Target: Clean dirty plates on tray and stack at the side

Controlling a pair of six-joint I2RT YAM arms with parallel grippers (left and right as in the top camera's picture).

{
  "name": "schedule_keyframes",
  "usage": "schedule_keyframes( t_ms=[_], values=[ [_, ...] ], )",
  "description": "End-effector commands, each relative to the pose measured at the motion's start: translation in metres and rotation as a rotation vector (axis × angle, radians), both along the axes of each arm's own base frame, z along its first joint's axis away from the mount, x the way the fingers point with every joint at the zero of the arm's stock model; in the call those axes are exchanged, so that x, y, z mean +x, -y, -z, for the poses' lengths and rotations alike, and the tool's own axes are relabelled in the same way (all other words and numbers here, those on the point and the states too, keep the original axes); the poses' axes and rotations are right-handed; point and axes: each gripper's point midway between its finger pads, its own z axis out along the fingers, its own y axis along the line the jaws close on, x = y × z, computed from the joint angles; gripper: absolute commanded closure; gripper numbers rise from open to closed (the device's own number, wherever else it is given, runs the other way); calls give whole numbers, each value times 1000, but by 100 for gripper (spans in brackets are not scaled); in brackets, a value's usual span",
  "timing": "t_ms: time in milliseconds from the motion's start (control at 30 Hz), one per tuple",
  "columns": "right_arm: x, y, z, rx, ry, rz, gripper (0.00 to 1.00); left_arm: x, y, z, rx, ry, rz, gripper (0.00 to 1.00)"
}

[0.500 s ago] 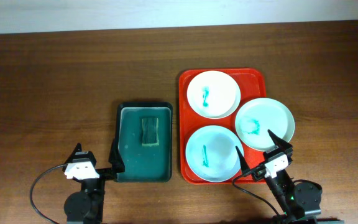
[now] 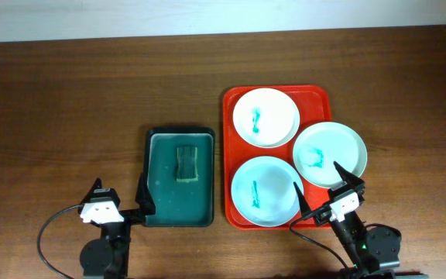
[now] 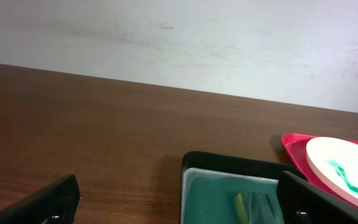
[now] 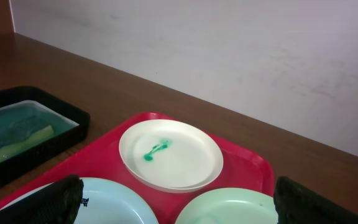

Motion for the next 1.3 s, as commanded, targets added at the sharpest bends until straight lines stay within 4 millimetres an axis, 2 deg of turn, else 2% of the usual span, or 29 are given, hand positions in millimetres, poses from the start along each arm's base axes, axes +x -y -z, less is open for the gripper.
schedule_keyframes(
  t_ms=[0, 633, 833, 900, 1000, 1067, 1200, 1267],
  values=[
    [0, 0, 4, 3, -6, 3, 2, 0, -3, 1, 16, 1, -13, 0],
    [0, 0, 3, 3, -4, 3, 2, 0, -3, 0, 15, 3, -12, 0],
    [0, -1, 2, 18, -5, 0, 2, 0, 8, 2, 12, -3, 50, 1],
    [-2, -6, 2, 19, -5, -32, 2, 0, 8, -1, 11, 7, 51, 0],
    [-13, -24, -5, 25, 0, -155, 2, 0, 11, -13, 9, 57, 65, 1],
    [-21, -32, -19, 27, 17, -208, 2, 0, 11, -28, 8, 114, 64, 1],
    [-39, -30, -90, 26, 90, -208, 1, -9, 10, -74, 7, 165, 64, 1],
    [-42, -28, -122, 45, 23, -197, 2, -13, 10, -94, 9, 74, 65, 1]
  ],
)
